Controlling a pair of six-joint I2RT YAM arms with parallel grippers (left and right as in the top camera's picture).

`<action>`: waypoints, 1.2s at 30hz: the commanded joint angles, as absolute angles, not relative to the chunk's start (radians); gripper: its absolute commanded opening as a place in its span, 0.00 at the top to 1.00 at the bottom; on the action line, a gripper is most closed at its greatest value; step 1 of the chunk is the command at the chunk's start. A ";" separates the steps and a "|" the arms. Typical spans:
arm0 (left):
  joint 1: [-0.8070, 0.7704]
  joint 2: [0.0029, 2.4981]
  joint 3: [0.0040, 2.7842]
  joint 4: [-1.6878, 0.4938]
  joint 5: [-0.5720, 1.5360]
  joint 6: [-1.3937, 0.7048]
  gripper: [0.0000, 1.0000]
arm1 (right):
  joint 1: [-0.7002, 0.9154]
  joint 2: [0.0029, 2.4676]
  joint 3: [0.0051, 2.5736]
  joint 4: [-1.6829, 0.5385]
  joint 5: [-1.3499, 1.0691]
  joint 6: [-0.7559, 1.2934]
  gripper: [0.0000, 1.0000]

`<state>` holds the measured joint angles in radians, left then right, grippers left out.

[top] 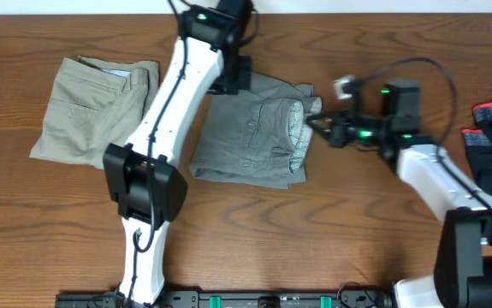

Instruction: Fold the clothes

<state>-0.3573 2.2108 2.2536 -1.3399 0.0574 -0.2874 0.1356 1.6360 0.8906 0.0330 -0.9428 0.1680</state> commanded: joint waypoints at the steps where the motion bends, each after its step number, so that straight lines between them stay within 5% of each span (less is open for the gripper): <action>1: -0.307 2.243 2.189 -1.327 0.133 -0.265 0.94 | 0.265 1.643 0.891 0.068 -0.696 0.208 0.99; 7: -0.259 2.243 2.058 -1.266 0.309 -0.185 0.73 | 0.330 1.737 0.892 0.056 -0.300 0.285 0.99; 16: -0.207 2.243 1.930 -1.230 0.359 -0.099 0.54 | 0.233 1.956 0.892 0.005 -0.257 0.319 0.99; 26: -0.106 2.243 1.838 -1.070 0.727 -0.033 0.05 | 0.211 1.923 0.892 -0.065 -0.326 0.268 0.99; 36: -0.110 2.243 1.620 -0.863 0.876 -0.015 0.02 | 0.210 1.921 0.893 -0.071 -0.349 0.268 0.99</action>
